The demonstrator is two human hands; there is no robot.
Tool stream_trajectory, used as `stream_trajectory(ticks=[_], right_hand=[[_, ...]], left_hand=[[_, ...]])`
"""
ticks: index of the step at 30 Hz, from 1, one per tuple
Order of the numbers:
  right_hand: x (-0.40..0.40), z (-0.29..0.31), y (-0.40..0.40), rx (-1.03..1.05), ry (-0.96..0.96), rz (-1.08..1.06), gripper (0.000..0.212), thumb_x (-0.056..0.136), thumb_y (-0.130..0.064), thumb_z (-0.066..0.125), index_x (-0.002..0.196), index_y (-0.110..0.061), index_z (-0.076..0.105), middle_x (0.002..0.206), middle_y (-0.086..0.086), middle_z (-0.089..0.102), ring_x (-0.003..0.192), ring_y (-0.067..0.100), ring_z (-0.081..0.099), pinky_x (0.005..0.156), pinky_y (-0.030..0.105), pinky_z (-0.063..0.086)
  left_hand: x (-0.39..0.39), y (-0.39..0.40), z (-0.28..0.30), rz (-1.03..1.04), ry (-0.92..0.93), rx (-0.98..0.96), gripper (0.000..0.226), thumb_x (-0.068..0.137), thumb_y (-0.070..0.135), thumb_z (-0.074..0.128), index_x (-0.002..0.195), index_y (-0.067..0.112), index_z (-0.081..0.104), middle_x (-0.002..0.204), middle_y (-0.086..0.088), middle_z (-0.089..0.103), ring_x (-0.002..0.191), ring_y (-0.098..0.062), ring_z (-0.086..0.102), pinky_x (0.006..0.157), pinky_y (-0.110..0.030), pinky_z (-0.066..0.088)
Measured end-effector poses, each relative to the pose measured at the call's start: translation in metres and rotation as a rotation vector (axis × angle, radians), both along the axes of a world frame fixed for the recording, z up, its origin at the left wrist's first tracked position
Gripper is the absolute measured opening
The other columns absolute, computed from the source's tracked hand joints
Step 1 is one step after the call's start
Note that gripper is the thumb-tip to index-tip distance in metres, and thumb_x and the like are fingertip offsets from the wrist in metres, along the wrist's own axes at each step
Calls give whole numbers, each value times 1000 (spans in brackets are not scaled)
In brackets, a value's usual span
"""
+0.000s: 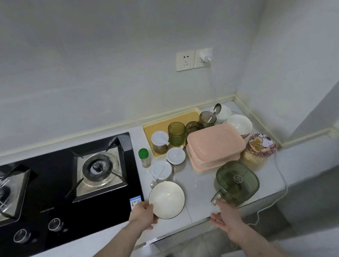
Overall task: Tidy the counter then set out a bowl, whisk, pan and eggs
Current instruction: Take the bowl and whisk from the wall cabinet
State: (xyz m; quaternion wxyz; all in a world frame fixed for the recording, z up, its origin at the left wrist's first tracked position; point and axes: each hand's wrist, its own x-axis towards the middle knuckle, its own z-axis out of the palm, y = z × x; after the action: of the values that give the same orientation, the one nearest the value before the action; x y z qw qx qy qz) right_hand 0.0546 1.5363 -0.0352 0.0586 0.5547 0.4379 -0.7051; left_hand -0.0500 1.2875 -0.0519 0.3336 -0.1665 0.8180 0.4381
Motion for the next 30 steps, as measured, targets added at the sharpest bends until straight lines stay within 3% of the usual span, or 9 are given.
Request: stream_trajectory(ticks=[3,5,8,11,15,20,24,27,30], right_hand=[[7,-9,5,59,-27,181,33,103,-21,57,132,-5,57,107,15,58,67,17,60,69,35,58],[13,-6,3,77,-18,271,29,103,-19,54,129,-7,58,96,13,55,60,16,53,66,34,57],[26,6,-8,123,32,404,22,100,-15,57,121,-6,59,89,9,53,74,21,52,68,33,53],[30,11,-22,190,97,551,29,96,-15,60,126,-12,59,88,5,59,81,22,58,73,36,55],[29,9,-65,276,156,823,38,94,-22,62,131,-18,60,124,4,64,105,21,64,71,32,58],[45,35,-151,376,301,1194,35,92,-27,63,127,-26,62,133,-6,59,117,15,61,102,42,53],[62,64,-253,450,414,1508,33,94,-29,61,127,-30,61,131,-15,57,119,19,63,109,38,45],[79,78,-326,445,508,1647,36,94,-29,62,130,-27,62,133,-12,58,118,19,63,106,36,47],[118,95,-423,381,589,1789,35,93,-32,63,128,-30,64,124,-14,58,98,13,66,82,27,52]], left_hand=[[4,1,5,60,28,-30,25,100,25,48,120,17,61,83,-5,75,65,-17,71,55,-30,58],[9,-1,9,101,35,-19,25,99,25,51,117,14,63,90,-6,75,66,-19,71,63,-35,61],[28,-6,12,119,47,4,27,98,29,56,119,12,61,94,-5,74,65,-20,69,62,-35,59],[54,-16,19,192,99,37,27,95,23,60,121,13,59,95,-6,74,62,-21,67,58,-34,58],[111,-60,41,195,259,-41,21,92,23,61,113,24,61,88,4,74,66,-10,72,61,-30,57],[194,-141,70,236,399,-208,18,91,30,59,108,35,63,90,12,72,74,-3,70,75,-30,55],[271,-232,97,410,470,-367,21,90,27,60,107,40,63,92,23,71,80,4,66,78,-23,52],[323,-287,111,515,475,-419,24,88,27,61,107,42,63,99,26,69,76,6,65,80,-26,54],[395,-355,128,674,489,-467,27,86,27,62,108,43,62,103,26,68,76,7,63,79,-25,54]])
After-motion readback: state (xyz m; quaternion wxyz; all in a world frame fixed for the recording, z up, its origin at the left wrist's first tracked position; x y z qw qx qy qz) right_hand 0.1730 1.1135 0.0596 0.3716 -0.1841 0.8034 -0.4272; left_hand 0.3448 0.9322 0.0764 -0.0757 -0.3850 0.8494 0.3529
